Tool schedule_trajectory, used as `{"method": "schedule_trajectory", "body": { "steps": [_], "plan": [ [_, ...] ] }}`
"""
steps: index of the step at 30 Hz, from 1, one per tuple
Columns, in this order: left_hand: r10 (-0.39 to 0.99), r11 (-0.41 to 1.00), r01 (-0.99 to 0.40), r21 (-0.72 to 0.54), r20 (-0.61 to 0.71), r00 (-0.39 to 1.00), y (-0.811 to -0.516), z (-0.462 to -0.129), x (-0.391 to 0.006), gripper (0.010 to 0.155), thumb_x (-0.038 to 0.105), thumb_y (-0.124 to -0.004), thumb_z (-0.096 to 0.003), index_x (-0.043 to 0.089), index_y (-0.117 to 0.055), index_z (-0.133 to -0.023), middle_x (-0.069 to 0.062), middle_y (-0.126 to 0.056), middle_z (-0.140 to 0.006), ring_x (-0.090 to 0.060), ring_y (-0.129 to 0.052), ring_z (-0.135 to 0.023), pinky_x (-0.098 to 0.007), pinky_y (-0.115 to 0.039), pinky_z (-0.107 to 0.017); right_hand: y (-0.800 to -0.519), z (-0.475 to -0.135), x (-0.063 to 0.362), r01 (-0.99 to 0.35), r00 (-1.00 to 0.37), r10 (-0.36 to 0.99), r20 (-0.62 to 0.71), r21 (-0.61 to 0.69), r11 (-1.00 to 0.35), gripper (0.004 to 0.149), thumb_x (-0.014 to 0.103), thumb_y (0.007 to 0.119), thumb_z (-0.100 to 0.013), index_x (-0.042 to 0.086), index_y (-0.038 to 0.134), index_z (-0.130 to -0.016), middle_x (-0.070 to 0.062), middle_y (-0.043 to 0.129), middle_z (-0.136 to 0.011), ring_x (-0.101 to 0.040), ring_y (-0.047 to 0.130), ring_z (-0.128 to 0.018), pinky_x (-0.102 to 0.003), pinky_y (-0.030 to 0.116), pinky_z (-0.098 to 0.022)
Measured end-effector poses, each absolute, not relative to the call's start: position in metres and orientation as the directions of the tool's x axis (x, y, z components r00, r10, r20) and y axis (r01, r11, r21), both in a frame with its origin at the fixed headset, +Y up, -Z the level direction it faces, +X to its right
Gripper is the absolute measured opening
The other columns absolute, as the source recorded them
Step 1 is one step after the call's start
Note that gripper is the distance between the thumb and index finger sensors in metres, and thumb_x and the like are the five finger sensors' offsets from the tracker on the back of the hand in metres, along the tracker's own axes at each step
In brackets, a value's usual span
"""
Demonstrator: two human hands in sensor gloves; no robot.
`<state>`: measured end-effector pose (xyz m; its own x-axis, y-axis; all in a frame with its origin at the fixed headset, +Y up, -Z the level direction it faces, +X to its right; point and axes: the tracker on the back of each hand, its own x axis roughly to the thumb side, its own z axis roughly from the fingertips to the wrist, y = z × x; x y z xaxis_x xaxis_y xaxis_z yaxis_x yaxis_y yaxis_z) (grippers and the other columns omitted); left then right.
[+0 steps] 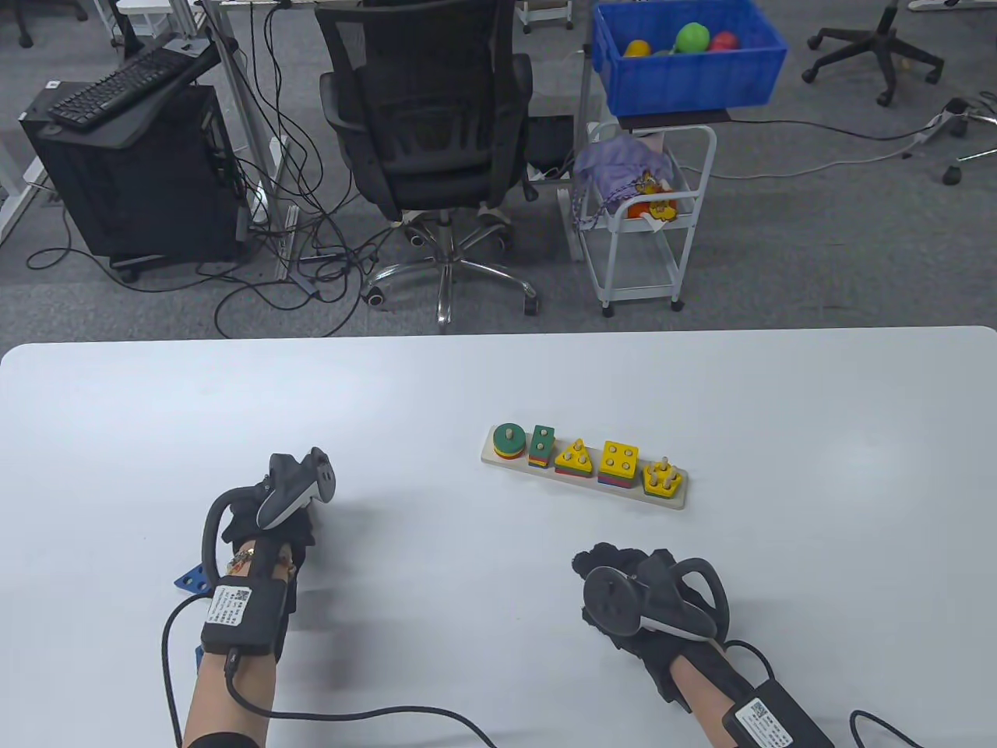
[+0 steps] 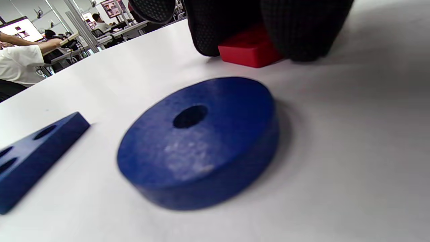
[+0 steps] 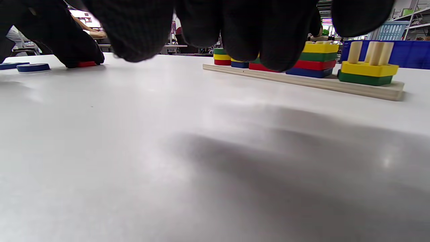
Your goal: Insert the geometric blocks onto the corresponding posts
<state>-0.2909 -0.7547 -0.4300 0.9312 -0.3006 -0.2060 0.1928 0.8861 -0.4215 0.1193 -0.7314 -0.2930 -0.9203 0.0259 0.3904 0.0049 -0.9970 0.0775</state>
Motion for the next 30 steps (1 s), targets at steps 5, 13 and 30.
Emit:
{"method": "schedule_trajectory", "body": {
  "steps": [5, 13, 30],
  "plan": [
    [-0.138, 0.936, 0.087, -0.341, -0.129, 0.982, -0.738, -0.422, -0.272, 0.069, 0.04, -0.086, -0.0439, 0.036, -0.055, -0.105, 0.007, -0.061, -0.116, -0.014, -0.076, -0.104, -0.05, -0.054, -0.084, -0.727, -0.292, 0.117, -0.01, -0.918, 0.03, 0.396, 0.051, -0.999, 0.063, 0.045, 0.077, -0.045, 0.02, 0.06, -0.1, -0.016, 0.069, -0.103, -0.041, 0.079, -0.089, -0.07, 0.062, -0.061],
    [0.558, 0.77, -0.447, -0.455, 0.142, 0.818, -0.708, -0.385, -0.186, 0.07, 0.042, -0.084, -0.0452, 0.032, -0.053, -0.107, 0.001, -0.061, -0.116, -0.017, -0.077, -0.102, -0.048, -0.058, -0.082, -0.718, -0.284, 0.108, -0.168, -0.888, 0.137, 0.439, -0.032, -0.985, 0.07, 0.045, 0.078, -0.045, 0.019, 0.05, -0.103, -0.014, 0.064, -0.105, -0.041, 0.079, -0.089, -0.069, 0.064, -0.06],
    [0.986, -0.022, -0.698, -0.716, -0.133, 0.105, -0.735, -0.318, -0.1, 0.077, 0.044, -0.083, -0.0474, 0.025, -0.042, -0.109, -0.002, -0.058, -0.115, -0.018, -0.077, -0.101, -0.047, -0.058, -0.082, -0.692, -0.252, 0.092, -0.531, -0.747, 0.239, 0.62, -0.341, -0.776, 0.075, 0.045, 0.085, -0.04, 0.012, 0.053, -0.1, -0.02, 0.068, -0.098, -0.038, 0.087, -0.079, -0.065, 0.07, -0.055]
  ]
}}
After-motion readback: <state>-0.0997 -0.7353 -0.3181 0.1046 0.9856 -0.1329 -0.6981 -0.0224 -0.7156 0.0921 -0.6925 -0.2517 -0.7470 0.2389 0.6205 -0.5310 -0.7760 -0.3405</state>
